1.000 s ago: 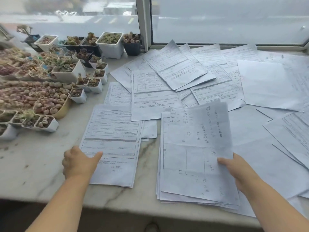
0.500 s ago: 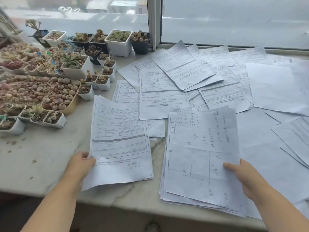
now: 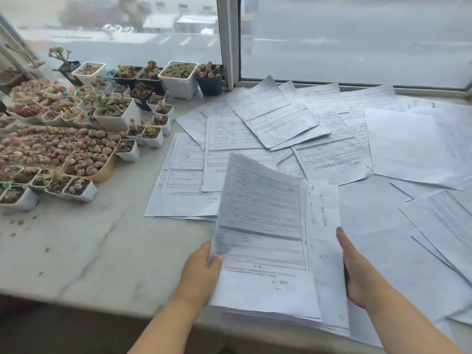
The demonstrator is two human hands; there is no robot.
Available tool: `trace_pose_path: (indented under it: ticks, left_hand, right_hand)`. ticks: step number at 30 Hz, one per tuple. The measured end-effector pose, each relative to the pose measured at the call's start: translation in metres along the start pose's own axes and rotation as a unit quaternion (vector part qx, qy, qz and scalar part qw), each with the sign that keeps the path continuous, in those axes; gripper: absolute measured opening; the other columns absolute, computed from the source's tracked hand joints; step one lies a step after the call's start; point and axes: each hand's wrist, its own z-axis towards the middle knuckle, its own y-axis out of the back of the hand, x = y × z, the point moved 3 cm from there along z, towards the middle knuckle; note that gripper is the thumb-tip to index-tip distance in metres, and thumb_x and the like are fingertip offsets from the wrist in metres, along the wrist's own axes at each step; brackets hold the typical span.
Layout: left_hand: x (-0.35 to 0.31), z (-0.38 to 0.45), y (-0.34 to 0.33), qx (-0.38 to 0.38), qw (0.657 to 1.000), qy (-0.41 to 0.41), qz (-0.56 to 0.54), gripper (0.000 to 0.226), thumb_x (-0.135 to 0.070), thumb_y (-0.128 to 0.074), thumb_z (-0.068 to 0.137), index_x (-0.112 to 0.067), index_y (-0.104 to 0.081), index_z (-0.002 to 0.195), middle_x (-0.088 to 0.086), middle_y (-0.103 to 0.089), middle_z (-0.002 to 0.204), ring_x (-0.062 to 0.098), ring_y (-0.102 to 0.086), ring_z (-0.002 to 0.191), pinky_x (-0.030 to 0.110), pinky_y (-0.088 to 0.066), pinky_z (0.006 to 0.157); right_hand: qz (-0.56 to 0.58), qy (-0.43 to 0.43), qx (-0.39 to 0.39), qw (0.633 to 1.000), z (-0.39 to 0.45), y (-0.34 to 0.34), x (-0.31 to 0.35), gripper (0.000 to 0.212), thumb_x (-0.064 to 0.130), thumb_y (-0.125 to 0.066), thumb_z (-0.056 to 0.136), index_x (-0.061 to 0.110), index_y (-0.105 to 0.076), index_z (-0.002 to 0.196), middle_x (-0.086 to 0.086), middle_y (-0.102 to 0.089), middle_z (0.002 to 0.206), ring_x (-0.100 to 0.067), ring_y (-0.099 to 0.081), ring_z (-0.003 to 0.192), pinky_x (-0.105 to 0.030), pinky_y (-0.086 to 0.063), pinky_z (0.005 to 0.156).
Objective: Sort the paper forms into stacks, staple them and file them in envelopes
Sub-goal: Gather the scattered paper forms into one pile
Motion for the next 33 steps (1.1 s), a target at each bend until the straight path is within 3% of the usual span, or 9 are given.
trace_pose_path:
  ticks: [3,5,8,12,19,25,28,30,33]
  left_hand:
    - [-0.008,0.005,-0.047,0.054,0.995,-0.030,0.083,0.027,-0.012,-0.051,0.091,-0.023,-0.061,0.114,-0.008,-0.069,0.108,0.009,-0.064,0.098,0.028,-0.050,0.092]
    - [-0.016,0.011,-0.055,0.044,0.990,-0.015,0.135,0.023,-0.018,-0.056,0.092,-0.026,-0.054,0.114,-0.007,-0.066,0.103,0.008,-0.059,0.090,0.023,-0.045,0.083]
    - [-0.040,0.027,-0.032,-0.077,0.988,-0.005,0.131,0.034,-0.019,-0.060,0.091,-0.016,-0.053,0.125,-0.005,-0.060,0.091,0.014,-0.057,0.082,0.028,-0.045,0.076]
    - [-0.074,0.064,0.008,-0.140,0.984,0.009,0.114,0.040,-0.011,-0.051,0.093,-0.013,-0.048,0.133,0.002,-0.061,0.104,0.018,-0.053,0.093,0.027,-0.037,0.076]
    - [-0.089,0.175,0.029,-0.119,0.978,0.102,0.136,0.055,-0.017,-0.058,0.092,-0.008,-0.039,0.143,0.012,-0.049,0.138,0.030,-0.050,0.118,0.034,-0.039,0.093]
    - [-0.096,0.210,0.011,-0.123,0.950,0.152,0.244,0.084,-0.047,-0.080,0.070,-0.005,-0.042,0.132,0.017,-0.041,0.133,0.038,-0.052,0.114,0.042,-0.045,0.087]
    - [-0.088,0.216,0.005,-0.126,0.957,0.172,0.197,0.074,-0.035,-0.087,0.061,-0.012,-0.044,0.116,0.010,-0.056,0.114,0.032,-0.058,0.098,0.042,-0.049,0.084]
    - [-0.088,0.220,0.004,-0.117,0.961,0.184,0.167,0.047,-0.024,-0.080,0.069,-0.012,-0.054,0.106,0.007,-0.063,0.101,0.029,-0.057,0.084,0.034,-0.046,0.072]
    - [-0.091,0.220,0.008,-0.131,0.962,0.143,0.192,0.011,-0.017,-0.064,0.083,-0.012,-0.060,0.092,0.009,-0.060,0.093,0.027,-0.051,0.075,0.030,-0.038,0.064]
  right_hand:
    - [-0.064,0.017,0.008,0.998,0.000,-0.003,0.003,0.033,0.010,-0.059,0.094,0.018,-0.059,0.126,-0.007,-0.073,0.109,-0.028,-0.068,0.101,-0.041,-0.054,0.084]
    - [-0.118,0.043,-0.036,0.991,-0.004,0.003,0.010,0.033,-0.007,-0.049,0.092,0.010,-0.061,0.117,-0.008,-0.071,0.097,-0.027,-0.067,0.089,-0.037,-0.053,0.073]
    - [-0.109,0.087,-0.074,0.988,-0.014,0.028,0.039,0.027,-0.008,-0.048,0.090,0.013,-0.063,0.096,-0.007,-0.069,0.086,-0.026,-0.065,0.080,-0.035,-0.052,0.066]
    - [-0.071,0.132,-0.146,0.978,-0.009,0.081,0.074,0.024,-0.003,-0.051,0.093,0.013,-0.060,0.109,-0.009,-0.067,0.098,-0.030,-0.064,0.090,-0.047,-0.050,0.089]
    - [-0.111,0.108,-0.220,0.963,0.031,0.098,0.110,0.027,-0.007,-0.050,0.092,0.010,-0.056,0.112,-0.014,-0.063,0.101,-0.035,-0.059,0.096,-0.049,-0.047,0.095]
    - [-0.177,0.068,-0.210,0.959,0.058,0.060,0.114,0.025,-0.004,-0.053,0.087,0.013,-0.061,0.103,-0.010,-0.069,0.098,-0.033,-0.065,0.094,-0.051,-0.051,0.094]
    - [-0.175,0.059,-0.193,0.964,0.062,0.057,0.113,0.028,-0.004,-0.053,0.088,0.012,-0.062,0.108,-0.010,-0.070,0.101,-0.032,-0.066,0.096,-0.052,-0.051,0.095]
    - [-0.165,0.048,-0.182,0.968,0.062,0.060,0.111,0.028,-0.003,-0.054,0.089,0.010,-0.061,0.113,-0.010,-0.071,0.103,-0.032,-0.066,0.096,-0.051,-0.051,0.093]
    - [-0.124,0.045,-0.157,0.979,0.059,0.064,0.111,0.024,-0.005,-0.053,0.092,0.009,-0.062,0.109,-0.010,-0.072,0.098,-0.028,-0.068,0.089,-0.039,-0.054,0.074]
